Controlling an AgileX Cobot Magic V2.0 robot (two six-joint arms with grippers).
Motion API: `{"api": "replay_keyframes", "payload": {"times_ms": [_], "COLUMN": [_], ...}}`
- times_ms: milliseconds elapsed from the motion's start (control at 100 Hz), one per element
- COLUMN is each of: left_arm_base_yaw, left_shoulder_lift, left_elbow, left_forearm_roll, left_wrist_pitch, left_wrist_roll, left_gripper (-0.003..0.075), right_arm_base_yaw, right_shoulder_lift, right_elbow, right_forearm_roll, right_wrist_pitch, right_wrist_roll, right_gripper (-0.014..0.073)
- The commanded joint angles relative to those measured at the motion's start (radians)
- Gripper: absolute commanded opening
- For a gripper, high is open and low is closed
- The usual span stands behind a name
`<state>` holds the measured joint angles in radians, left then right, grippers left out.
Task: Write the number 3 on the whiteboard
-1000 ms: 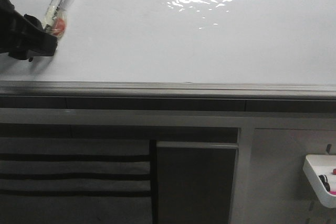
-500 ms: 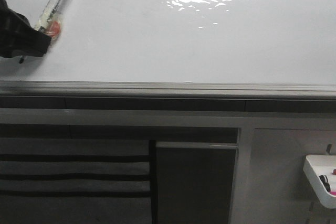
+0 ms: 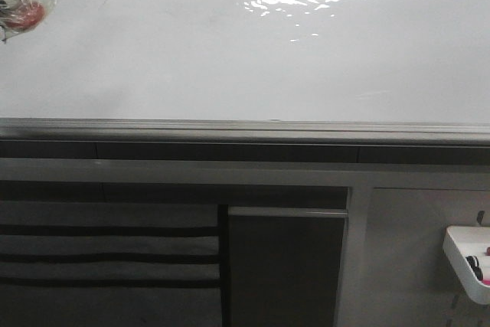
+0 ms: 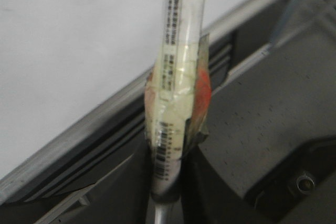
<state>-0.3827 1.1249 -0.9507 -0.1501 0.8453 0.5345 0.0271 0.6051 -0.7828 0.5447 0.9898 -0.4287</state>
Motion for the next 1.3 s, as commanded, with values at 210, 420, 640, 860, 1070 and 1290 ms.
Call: {"api": "replay_keyframes", "payload": {"times_ms": [210,420,640,860,1070,1290], "left_arm_base_yaw": [-0.161,-0.302,-0.358,-0.358,-0.358,-0.358], "left_shoulder_lift": [-0.021,-0.019,-0.019,-0.019,-0.019,-0.019], "left_elbow": [-0.082,-0.082,-0.082,-0.082,-0.082,-0.082], "left_forearm_roll": [-0.297,-0.301,-0.301,-0.301,-0.301,-0.301], "left_wrist_pitch": [0.091,0.090,0.090,0.090,0.090,0.090], "left_wrist_roll": [0.353,0.360,0.360,0.360,0.360,0.360], "left_gripper": [-0.0018,-0.0018,-0.0018,-0.0018,-0.0018,-0.0018], "right_arm_base_yaw": [0.038,0.210,0.429,0.590,0.617,0.617], "right_shoulder_lift": [0.246,0.374,0.499,0.606,0.652,0.652], "right_elbow": [-0.113,-0.212,-0.312,-0.351,-0.361,-0.393], "right_forearm_roll": [0.423,0.372,0.299,0.255,0.255,0.269], "right_wrist_pitch": [0.107,0.104,0.081,-0.014,-0.050,-0.047], "right_wrist_roll": [-0.604,-0.683,-0.683,-0.683,-0.683,-0.683], "right_gripper": [0.0486,0.0486,0.0486,0.0481,0.0364,0.0344]}}
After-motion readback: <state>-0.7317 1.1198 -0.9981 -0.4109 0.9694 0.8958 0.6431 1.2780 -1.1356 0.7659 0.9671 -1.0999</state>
